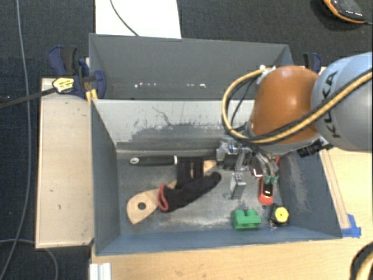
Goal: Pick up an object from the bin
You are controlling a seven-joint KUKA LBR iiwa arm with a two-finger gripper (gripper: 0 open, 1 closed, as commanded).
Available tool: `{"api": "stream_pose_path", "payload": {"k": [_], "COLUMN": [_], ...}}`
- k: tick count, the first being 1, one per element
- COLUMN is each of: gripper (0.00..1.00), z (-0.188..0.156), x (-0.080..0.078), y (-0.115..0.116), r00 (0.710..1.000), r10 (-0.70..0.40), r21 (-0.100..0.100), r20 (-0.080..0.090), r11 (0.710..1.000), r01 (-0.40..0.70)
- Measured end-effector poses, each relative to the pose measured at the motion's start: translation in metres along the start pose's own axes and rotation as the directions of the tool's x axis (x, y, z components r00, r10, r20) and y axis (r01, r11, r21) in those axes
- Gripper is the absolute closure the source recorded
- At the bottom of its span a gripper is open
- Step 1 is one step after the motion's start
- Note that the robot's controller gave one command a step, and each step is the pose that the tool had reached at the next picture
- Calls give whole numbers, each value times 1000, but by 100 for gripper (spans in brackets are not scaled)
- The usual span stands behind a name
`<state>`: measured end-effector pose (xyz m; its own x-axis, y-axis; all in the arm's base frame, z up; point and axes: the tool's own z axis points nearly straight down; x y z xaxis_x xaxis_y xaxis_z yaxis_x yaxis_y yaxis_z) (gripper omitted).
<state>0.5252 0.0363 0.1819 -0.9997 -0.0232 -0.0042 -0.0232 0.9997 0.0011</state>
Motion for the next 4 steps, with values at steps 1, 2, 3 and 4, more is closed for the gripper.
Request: {"api": "stream_pose_path", "payload": {"k": [1,2,3,4], "gripper": [0,0,0,0], "z": [-8,12,25,-51], "x": [9,-25,-28,-40], "y": [-10,40,34,40], "r00": [992,987,984,823], "r10": [-123,-158,-176,-568], "r21": [0,-3,0,8], "r20": [-2,2,9,17], "r11": [992,987,984,823], "r01": [123,158,176,568]}}
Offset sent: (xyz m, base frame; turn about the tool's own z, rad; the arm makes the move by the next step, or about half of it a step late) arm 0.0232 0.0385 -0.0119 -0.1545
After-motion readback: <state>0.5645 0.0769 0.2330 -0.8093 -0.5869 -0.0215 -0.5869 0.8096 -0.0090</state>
